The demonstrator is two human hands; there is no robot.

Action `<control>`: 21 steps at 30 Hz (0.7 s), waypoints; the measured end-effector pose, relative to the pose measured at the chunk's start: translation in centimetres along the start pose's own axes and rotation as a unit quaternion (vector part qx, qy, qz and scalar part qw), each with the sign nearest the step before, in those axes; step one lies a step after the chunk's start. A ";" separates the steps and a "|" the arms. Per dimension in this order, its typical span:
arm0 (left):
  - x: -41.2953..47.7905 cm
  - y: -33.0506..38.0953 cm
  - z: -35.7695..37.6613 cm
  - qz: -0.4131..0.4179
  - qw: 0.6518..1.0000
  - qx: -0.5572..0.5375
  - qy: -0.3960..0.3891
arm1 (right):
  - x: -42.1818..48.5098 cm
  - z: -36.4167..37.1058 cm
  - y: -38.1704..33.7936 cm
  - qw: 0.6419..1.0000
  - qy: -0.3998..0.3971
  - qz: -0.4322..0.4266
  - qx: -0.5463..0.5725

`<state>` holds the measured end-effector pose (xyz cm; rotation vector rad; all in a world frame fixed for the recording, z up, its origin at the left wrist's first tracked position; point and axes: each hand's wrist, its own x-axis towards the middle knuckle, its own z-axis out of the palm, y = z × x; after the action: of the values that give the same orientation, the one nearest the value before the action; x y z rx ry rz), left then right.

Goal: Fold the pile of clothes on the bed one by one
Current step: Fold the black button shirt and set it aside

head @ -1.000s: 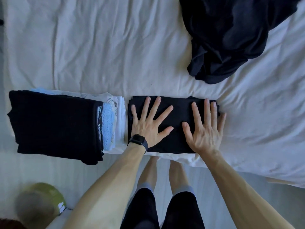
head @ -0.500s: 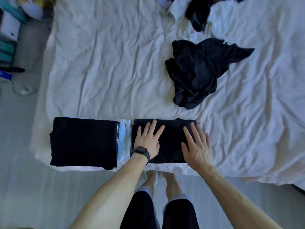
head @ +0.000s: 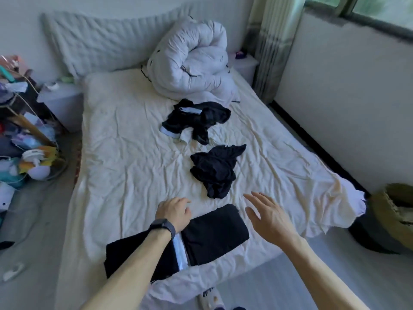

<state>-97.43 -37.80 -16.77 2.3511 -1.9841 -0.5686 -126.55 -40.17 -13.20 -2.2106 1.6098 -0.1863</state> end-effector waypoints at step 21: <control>-29.8 -22.0 -22.3 -0.020 0.970 0.006 0.243 | -18.5 -4.9 -31.0 0.945 0.267 -0.188 0.012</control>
<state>-74.08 -9.94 6.64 2.2533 -1.7208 0.0288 -106.88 -16.01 5.70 -2.5723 1.3776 -0.9803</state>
